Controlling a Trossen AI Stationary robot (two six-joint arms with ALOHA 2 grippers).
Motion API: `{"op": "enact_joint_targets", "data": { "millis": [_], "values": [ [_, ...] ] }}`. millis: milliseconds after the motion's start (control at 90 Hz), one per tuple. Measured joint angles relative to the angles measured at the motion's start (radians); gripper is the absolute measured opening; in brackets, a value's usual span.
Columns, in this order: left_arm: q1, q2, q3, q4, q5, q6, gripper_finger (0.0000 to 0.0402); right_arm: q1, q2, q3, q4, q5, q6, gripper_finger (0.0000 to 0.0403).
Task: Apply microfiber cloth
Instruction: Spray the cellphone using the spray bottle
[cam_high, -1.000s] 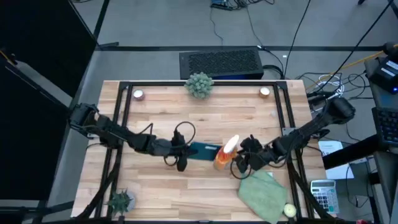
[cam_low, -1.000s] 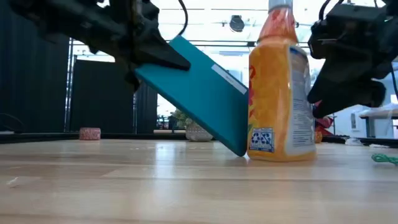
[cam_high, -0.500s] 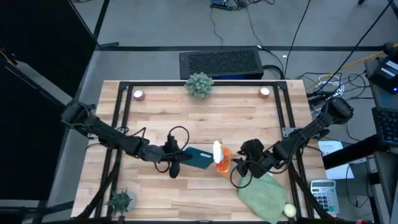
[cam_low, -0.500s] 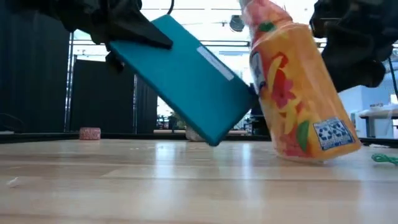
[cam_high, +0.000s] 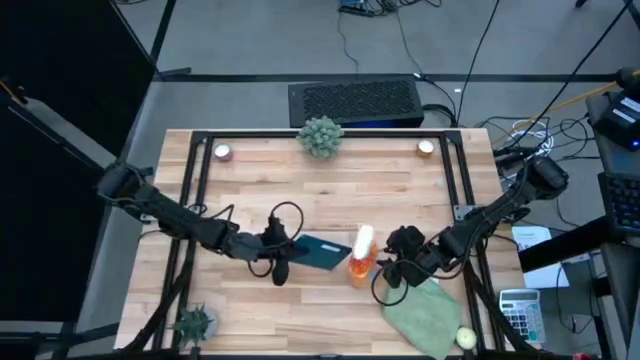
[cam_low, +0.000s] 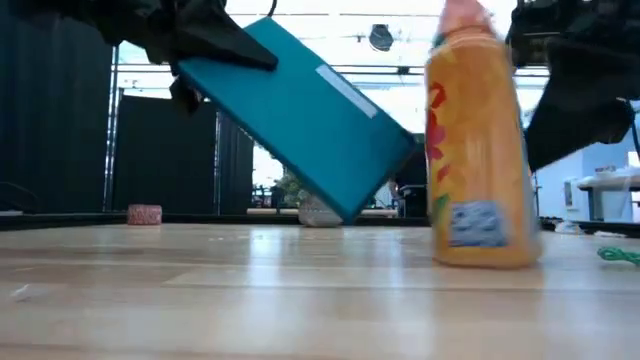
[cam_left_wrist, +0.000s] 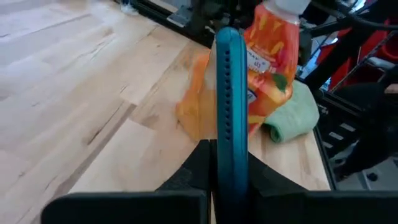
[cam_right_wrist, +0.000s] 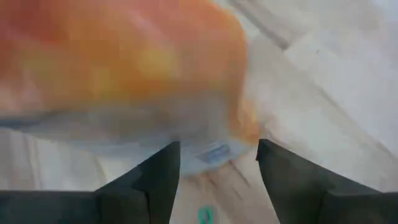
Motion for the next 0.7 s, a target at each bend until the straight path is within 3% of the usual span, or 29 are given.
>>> {"op": "enact_joint_targets", "data": {
  "millis": [278,489,700],
  "values": [
    [0.001,-0.067,0.001,-0.083,-0.029,0.024,0.0008,0.0,-0.074,0.0,-0.005,0.005,-0.048,0.0196],
    [-0.014,-0.046,0.001,-0.084,-0.019,0.017,0.0008,-0.007,-0.049,0.0,0.013,0.111,-0.034,0.0196],
    [-0.022,-0.038,0.001,-0.082,-0.015,0.017,0.0008,-0.028,-0.038,0.0,0.023,0.106,-0.062,0.0196]
  ]
}}
